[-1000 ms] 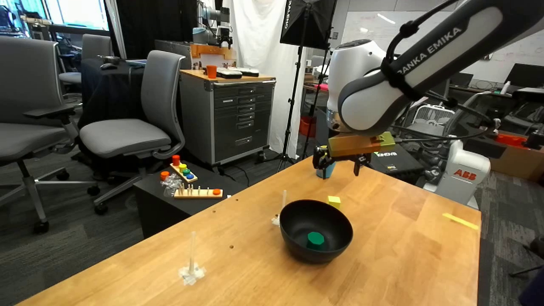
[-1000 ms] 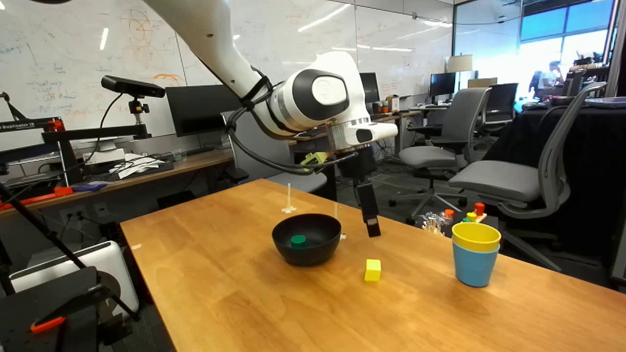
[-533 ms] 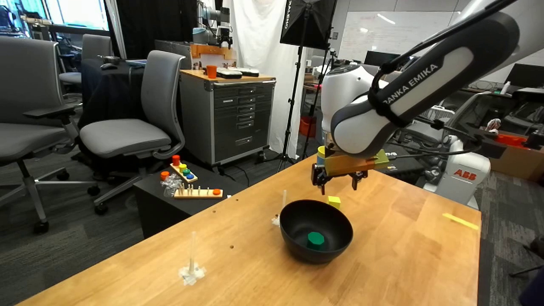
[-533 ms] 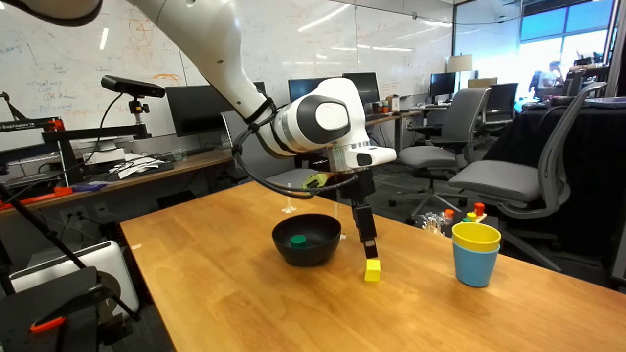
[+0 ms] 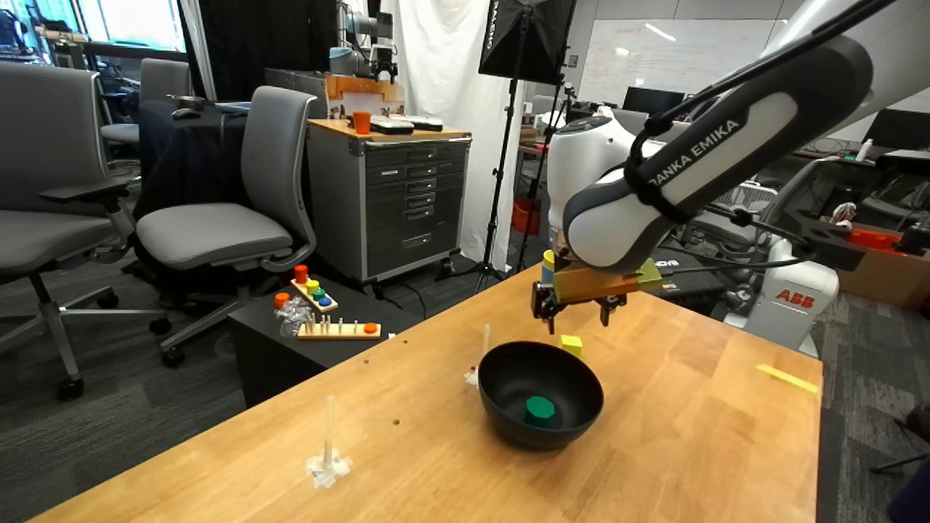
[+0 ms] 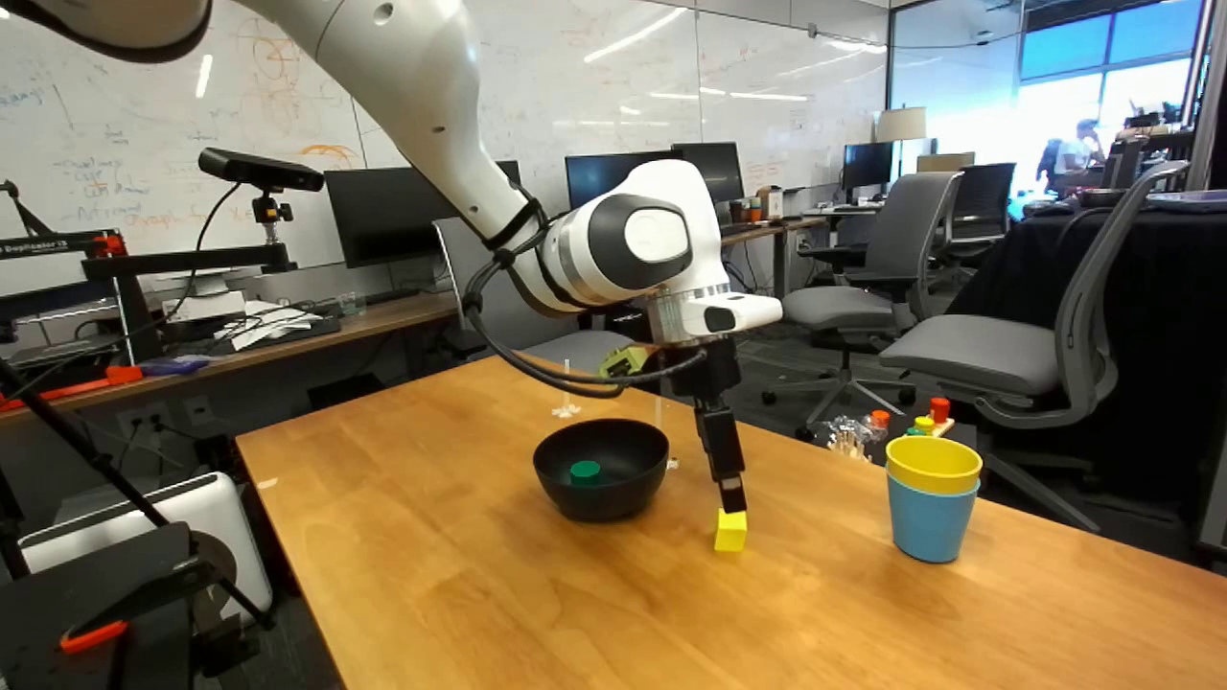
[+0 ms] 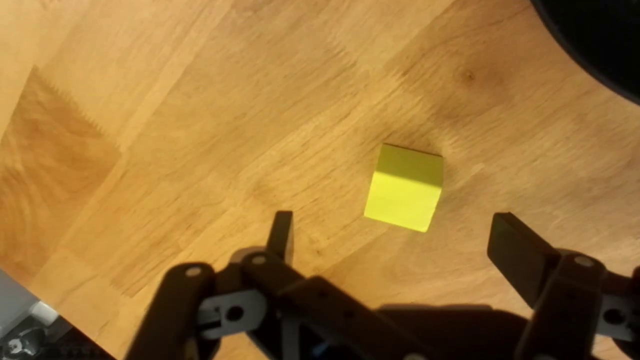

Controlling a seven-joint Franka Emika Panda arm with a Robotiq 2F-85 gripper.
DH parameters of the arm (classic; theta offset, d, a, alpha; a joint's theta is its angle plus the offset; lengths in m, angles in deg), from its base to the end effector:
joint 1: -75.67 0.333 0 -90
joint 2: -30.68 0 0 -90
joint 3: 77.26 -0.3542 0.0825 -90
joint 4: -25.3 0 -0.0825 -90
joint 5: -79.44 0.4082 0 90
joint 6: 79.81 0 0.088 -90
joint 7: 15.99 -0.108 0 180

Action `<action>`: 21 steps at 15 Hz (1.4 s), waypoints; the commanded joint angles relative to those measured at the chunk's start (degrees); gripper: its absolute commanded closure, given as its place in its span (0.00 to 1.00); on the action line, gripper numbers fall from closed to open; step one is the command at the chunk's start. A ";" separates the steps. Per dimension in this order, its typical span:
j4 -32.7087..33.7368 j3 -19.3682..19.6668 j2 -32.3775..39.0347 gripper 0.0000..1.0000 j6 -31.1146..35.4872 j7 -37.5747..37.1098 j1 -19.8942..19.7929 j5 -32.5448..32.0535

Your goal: Put the blocks in the bowl

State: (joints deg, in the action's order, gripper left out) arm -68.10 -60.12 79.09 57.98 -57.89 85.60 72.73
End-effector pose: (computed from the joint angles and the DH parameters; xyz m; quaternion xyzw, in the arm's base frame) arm 0.7202 -0.0642 0.1439 0.9325 -0.3279 0.0244 0.1494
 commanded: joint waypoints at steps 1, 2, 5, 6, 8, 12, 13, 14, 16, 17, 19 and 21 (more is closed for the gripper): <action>2.75 -0.65 2.00 0.00 -0.17 0.02 -1.30 -0.80; 2.98 -0.60 2.36 0.00 -0.26 -0.03 -1.39 -0.78; 3.59 -0.66 3.41 0.00 -0.67 0.14 -1.75 -0.61; 3.78 -0.66 3.76 0.00 -0.77 0.22 -1.75 -0.66; 4.20 -0.67 4.33 0.00 -0.86 0.29 -1.79 -0.61; 5.00 -0.64 5.13 0.32 -1.21 0.27 -1.69 -0.52; 5.13 -0.60 5.22 0.42 -1.21 0.25 -1.62 -0.55; 5.21 -0.47 5.26 0.49 -1.10 0.07 -1.46 -0.67; 5.14 -0.53 5.00 0.65 -0.86 0.24 -1.38 -0.71; 5.04 -0.61 4.80 0.73 -0.76 0.34 -1.37 -0.68; 5.13 -0.63 4.66 0.84 -0.64 0.36 -1.32 -0.71; 5.09 -0.74 4.56 0.84 -0.59 0.47 -1.32 -0.69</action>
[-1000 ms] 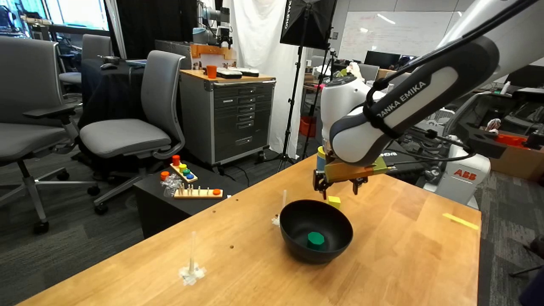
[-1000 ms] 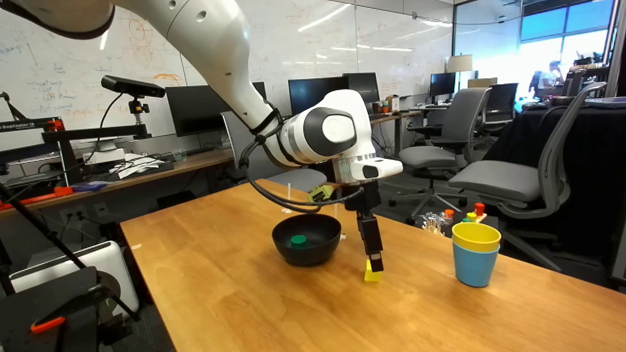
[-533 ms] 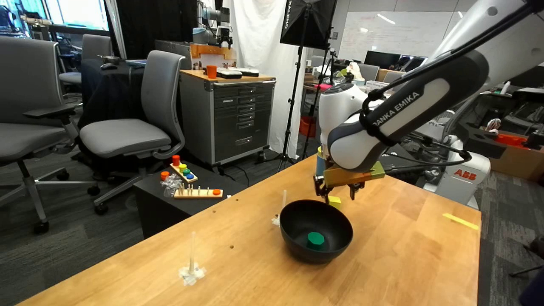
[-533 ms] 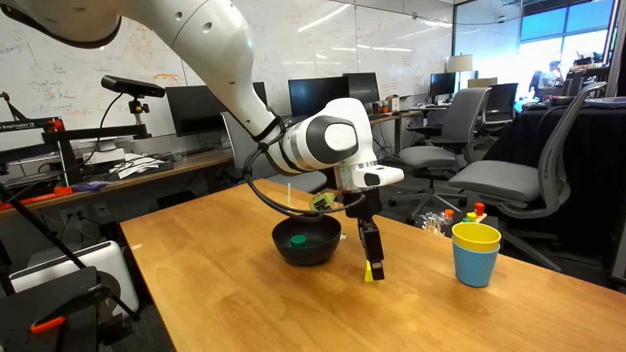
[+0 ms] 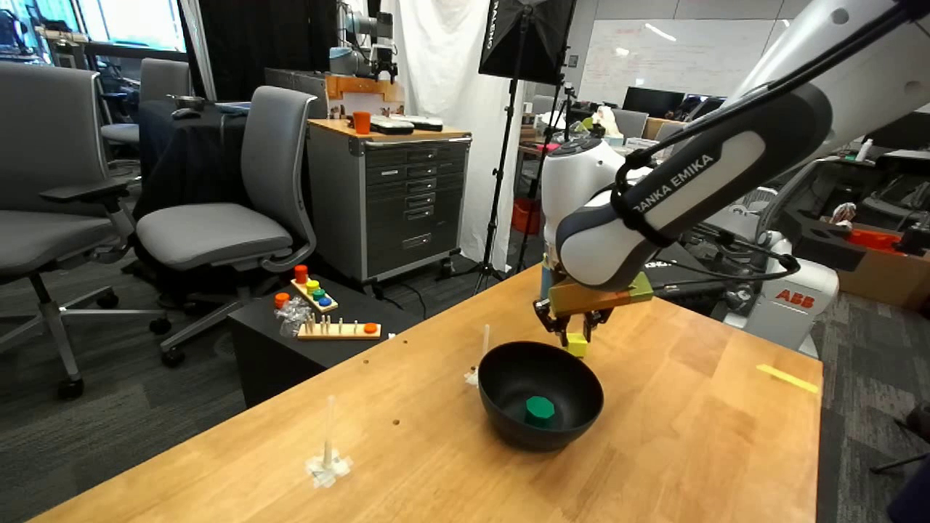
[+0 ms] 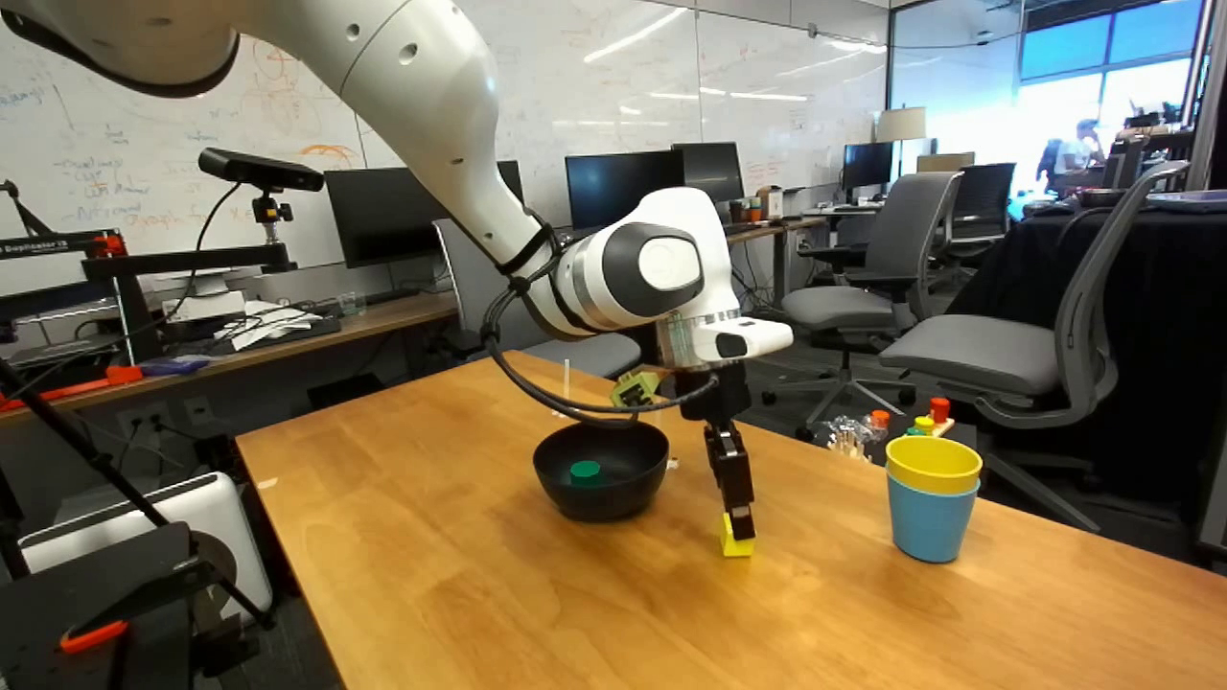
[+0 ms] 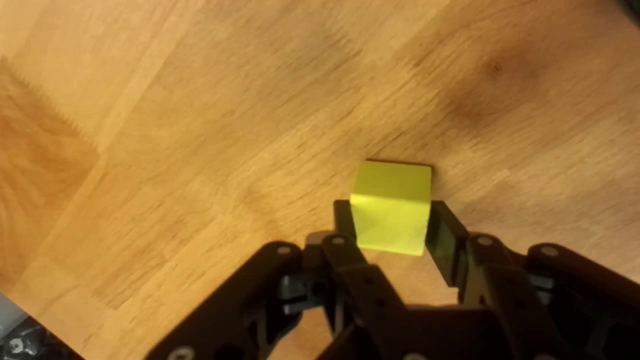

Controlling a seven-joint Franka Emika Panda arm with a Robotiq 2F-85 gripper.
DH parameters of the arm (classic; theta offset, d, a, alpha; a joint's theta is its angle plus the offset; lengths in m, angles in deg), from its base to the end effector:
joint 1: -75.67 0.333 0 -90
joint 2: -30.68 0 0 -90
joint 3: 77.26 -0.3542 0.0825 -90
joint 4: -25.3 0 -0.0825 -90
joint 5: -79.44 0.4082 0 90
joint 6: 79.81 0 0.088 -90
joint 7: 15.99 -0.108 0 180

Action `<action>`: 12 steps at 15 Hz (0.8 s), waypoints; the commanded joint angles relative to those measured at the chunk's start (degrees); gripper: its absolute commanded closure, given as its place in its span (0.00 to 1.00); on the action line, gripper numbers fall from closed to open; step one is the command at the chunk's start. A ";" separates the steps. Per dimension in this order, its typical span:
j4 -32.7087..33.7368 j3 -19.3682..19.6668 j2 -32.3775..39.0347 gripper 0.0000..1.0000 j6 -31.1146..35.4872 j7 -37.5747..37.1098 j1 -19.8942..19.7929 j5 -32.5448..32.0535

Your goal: Put the blocks in the bowl

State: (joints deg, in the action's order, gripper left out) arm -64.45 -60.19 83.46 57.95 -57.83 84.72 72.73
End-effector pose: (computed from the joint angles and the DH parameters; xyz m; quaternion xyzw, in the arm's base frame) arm 0.7280 -0.0720 0.1151 0.9318 -0.3263 0.0200 0.1579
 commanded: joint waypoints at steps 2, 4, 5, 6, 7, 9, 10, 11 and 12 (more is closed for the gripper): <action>1.13 -0.83 -0.27 0.84 -0.65 0.56 -0.31 -0.71; 0.56 -0.79 -1.13 0.84 -0.24 0.36 0.18 -0.88; -0.08 -0.96 -2.05 0.84 0.08 0.48 0.44 -0.84; -0.76 -1.20 -3.13 0.84 0.56 0.61 0.69 -0.75; -1.59 -1.59 -4.53 0.84 1.06 0.95 0.92 -0.62; -3.07 -2.40 -7.36 0.84 2.07 1.76 1.36 -0.61; -3.91 -2.71 -8.87 0.84 2.63 2.11 1.71 -0.80; -4.94 -3.17 -10.60 0.84 3.14 2.74 1.92 -0.89; -6.11 -3.72 -12.39 0.84 3.70 3.50 2.07 -0.91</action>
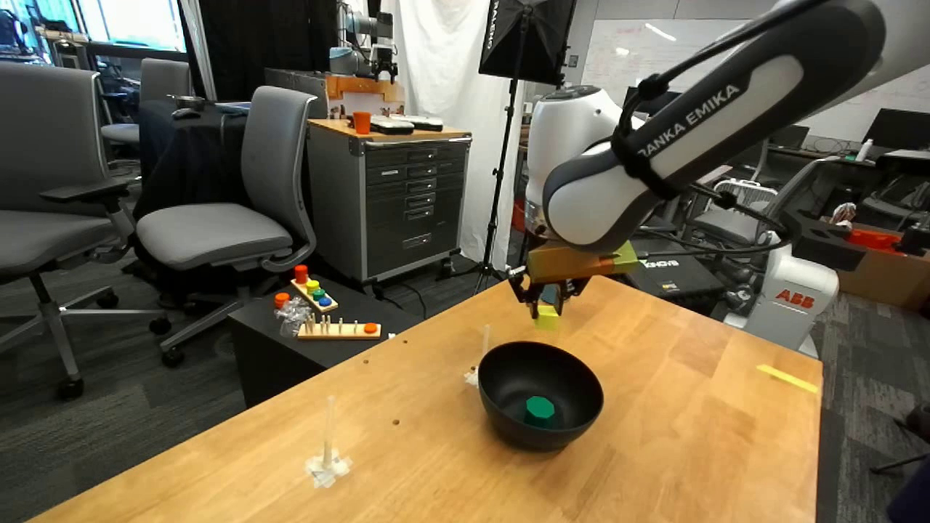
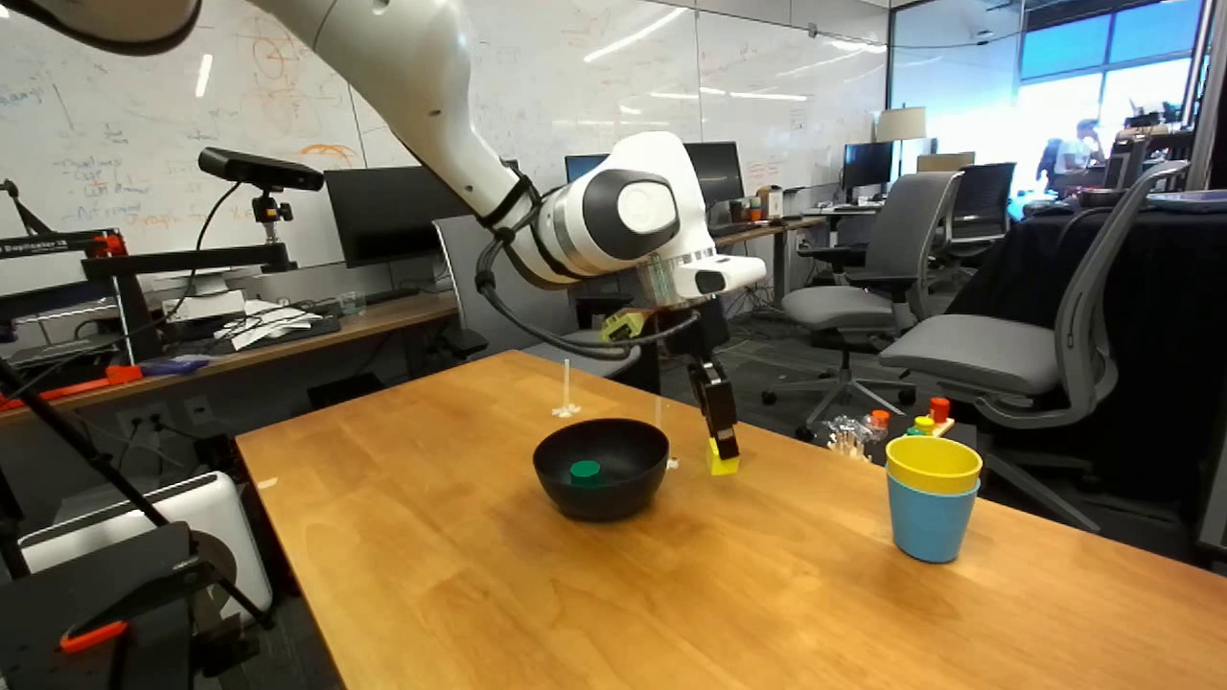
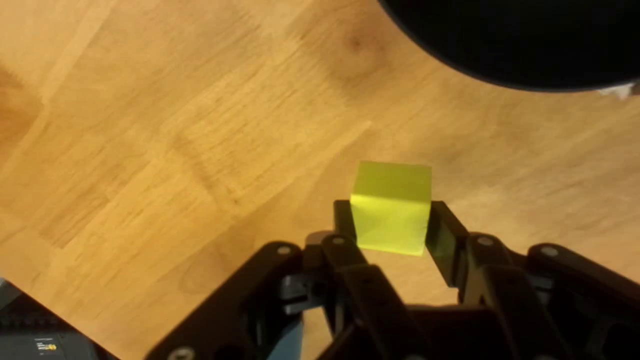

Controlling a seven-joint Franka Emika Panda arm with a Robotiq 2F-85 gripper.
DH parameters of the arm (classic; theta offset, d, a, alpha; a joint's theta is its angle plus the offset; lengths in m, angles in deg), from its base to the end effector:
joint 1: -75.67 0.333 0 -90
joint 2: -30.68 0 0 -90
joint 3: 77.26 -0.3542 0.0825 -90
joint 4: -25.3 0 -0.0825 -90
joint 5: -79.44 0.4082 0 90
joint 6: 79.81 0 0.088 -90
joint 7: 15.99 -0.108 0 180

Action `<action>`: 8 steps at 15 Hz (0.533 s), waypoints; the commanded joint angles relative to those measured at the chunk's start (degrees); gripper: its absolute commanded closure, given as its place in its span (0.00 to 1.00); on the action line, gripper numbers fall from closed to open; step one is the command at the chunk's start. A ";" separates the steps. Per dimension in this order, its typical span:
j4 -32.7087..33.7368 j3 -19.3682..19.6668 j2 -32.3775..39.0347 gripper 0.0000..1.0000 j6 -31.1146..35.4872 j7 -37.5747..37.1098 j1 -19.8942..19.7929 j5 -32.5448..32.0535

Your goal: Put the blocks in the bowl

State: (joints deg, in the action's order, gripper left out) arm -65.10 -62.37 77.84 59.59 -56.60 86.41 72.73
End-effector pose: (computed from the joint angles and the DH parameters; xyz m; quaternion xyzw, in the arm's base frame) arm 0.7466 -0.0237 0.1783 0.9454 -0.2966 0.0659 0.1178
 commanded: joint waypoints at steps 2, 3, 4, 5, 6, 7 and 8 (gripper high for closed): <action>-8.01 -3.38 -10.18 0.84 2.48 5.13 0.18 -0.49; -9.65 -4.59 -11.78 0.84 2.27 7.00 -0.05 -0.23; -11.27 -5.26 -13.18 0.84 2.53 8.26 0.05 -0.35; -12.86 -5.80 -14.12 0.84 2.83 9.19 0.27 -0.53; -14.27 -6.35 -14.96 0.84 2.90 10.09 0.35 -0.55; -15.56 -6.62 -15.39 0.84 3.00 10.63 0.59 -0.80; -16.61 -6.82 -15.63 0.84 2.91 11.10 0.72 -0.95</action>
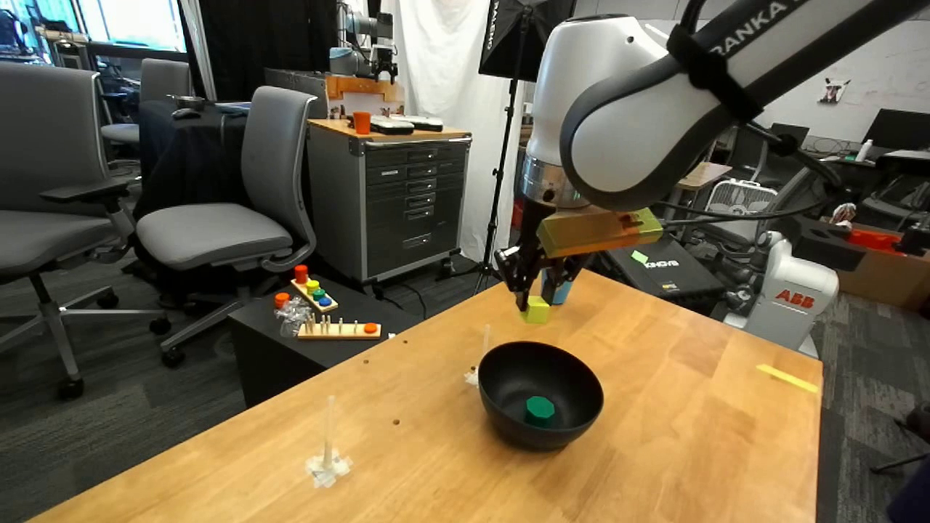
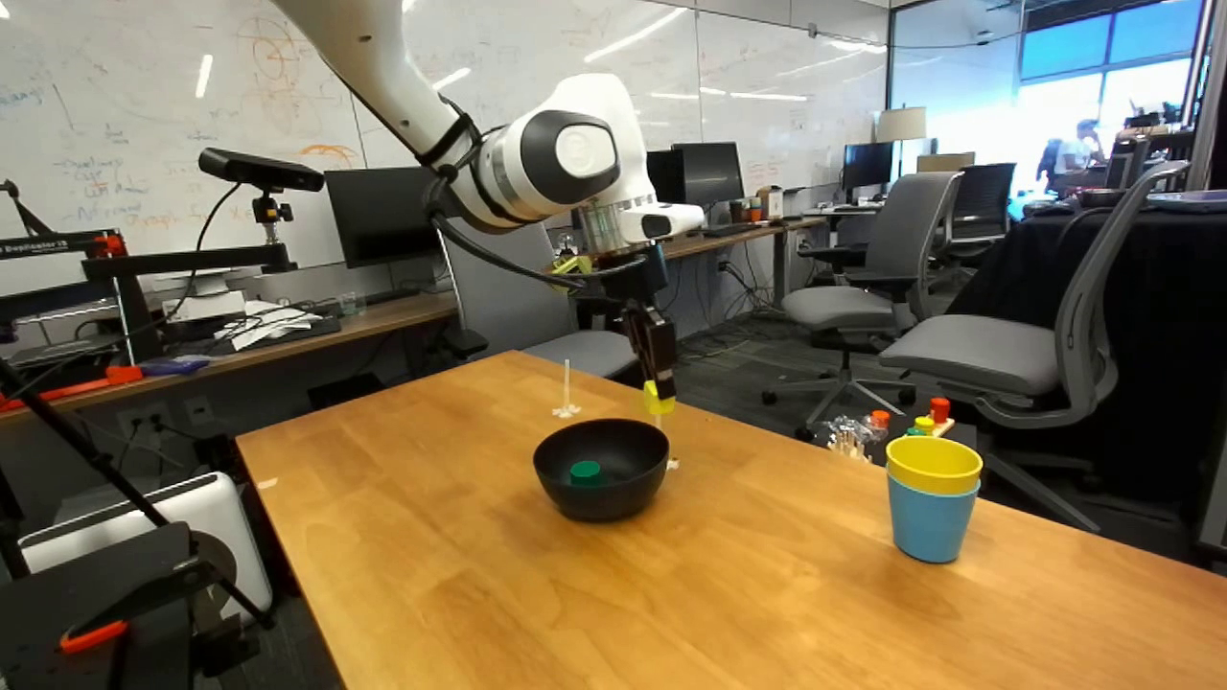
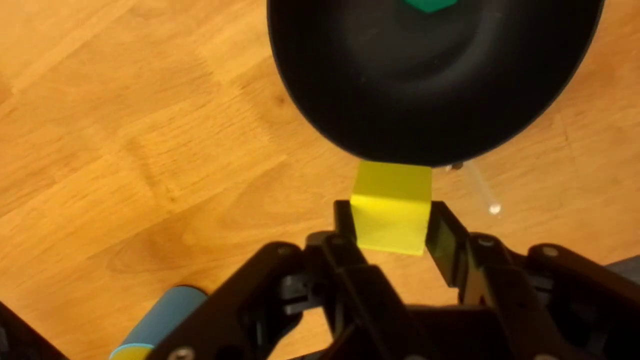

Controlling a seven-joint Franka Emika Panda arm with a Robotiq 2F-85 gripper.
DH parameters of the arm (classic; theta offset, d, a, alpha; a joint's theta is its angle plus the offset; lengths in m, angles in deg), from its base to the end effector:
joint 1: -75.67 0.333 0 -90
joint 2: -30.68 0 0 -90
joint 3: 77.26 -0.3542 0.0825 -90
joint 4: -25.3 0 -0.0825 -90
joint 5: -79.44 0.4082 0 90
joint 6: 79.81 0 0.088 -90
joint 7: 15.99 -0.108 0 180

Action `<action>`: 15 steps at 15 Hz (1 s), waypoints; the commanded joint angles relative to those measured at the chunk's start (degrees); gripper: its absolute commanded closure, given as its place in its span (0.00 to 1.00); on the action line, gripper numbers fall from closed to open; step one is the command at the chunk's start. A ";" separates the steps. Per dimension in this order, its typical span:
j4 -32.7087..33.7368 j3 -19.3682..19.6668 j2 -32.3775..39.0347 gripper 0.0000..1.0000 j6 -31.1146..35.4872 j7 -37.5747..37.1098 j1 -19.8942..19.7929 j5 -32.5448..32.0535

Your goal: Put the blocks in the bowl

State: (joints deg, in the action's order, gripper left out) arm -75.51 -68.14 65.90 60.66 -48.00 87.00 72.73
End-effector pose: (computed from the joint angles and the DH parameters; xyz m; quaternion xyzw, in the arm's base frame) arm 0.7101 0.0394 0.2421 0.9758 -0.1978 0.0638 0.0684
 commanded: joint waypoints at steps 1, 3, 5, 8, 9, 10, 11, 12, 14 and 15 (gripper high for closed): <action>-7.16 -1.10 -3.66 0.84 1.83 2.83 0.30 -1.16; -8.65 -1.66 -3.01 0.84 0.40 4.65 0.02 -0.75; -10.58 -1.01 -2.05 0.84 0.58 4.92 0.57 -1.78; -12.49 -0.11 -0.43 0.84 0.92 4.29 1.32 -3.74; -12.93 -0.04 -0.07 0.84 0.89 4.17 1.43 -4.30; -13.28 -0.01 0.16 0.84 0.90 4.17 1.56 -4.75; -13.52 -0.02 0.35 0.84 0.89 4.21 1.61 -5.21; -13.68 -0.10 0.45 0.68 0.87 4.23 1.65 -5.40; -13.76 -0.34 0.43 0.33 0.86 4.40 1.60 -5.40; -13.69 -0.43 0.38 0.27 0.78 4.52 1.60 -5.32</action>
State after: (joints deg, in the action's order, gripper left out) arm -88.52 -69.04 67.10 61.06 -43.84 87.80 68.46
